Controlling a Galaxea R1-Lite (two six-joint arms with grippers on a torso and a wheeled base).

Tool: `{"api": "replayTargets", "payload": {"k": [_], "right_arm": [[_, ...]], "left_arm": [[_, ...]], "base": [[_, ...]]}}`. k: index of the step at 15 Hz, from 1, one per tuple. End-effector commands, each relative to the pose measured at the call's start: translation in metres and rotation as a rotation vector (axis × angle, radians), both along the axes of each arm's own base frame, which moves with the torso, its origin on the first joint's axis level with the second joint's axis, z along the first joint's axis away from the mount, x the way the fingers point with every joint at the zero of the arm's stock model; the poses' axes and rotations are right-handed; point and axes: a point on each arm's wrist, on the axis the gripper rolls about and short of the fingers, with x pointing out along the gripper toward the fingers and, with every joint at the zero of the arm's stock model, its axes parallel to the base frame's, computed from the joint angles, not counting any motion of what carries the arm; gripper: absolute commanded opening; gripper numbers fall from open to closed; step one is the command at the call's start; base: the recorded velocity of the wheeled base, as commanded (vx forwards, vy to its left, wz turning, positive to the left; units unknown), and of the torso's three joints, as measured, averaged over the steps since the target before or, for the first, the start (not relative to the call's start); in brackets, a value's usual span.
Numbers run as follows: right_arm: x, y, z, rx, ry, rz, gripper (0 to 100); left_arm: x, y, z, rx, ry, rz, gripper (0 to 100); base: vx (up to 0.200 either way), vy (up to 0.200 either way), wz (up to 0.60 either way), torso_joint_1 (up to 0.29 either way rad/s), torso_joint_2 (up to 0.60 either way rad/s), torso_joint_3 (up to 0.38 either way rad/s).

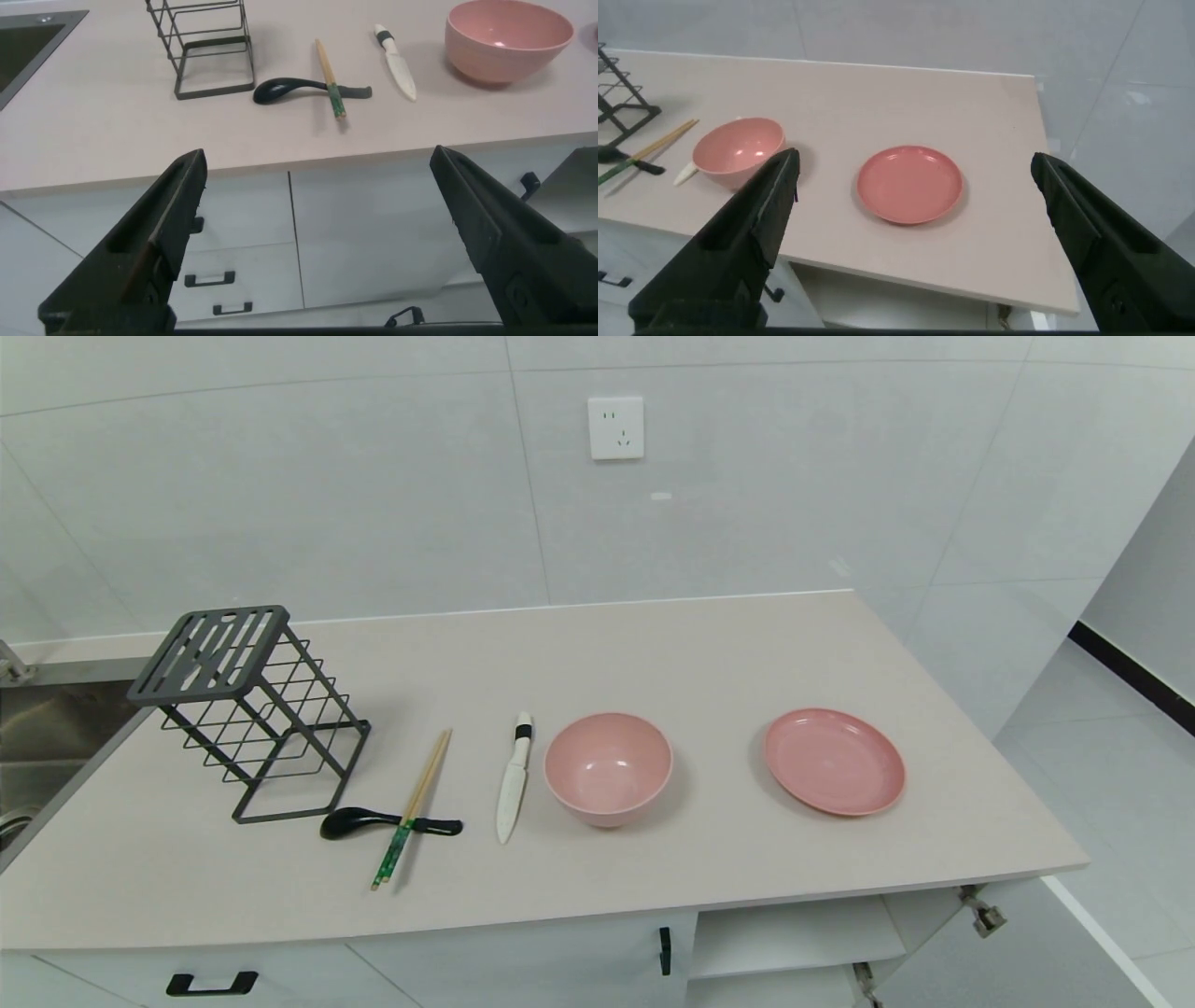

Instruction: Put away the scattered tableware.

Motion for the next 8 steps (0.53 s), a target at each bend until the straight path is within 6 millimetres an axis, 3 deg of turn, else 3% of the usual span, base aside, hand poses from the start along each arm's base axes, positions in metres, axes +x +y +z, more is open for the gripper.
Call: {"api": "replayTargets", "payload": {"k": [1, 4, 8], "right_arm": [[0.031, 0.001, -0.010, -0.008, 0.092, 0.001, 100], [0.037, 0.001, -0.034, -0.064, 0.111, -0.003, 100], [0.056, 0.002, -0.032, -0.068, 0.105, -0.003, 100]], "left_arm": [[0.000, 0.000, 0.000, 0.000, 0.001, 0.000, 100], [0.000, 0.000, 0.000, -0.002, 0.001, 0.000, 100], [0.000, 0.000, 0.000, -0.005, 0.001, 0.000, 100]], "base": [[0.000, 0.000, 0.00, 0.000, 0.00, 0.000], [0.000, 0.000, 0.00, 0.000, 0.00, 0.000], [0.000, 0.000, 0.00, 0.000, 0.00, 0.000]]}}
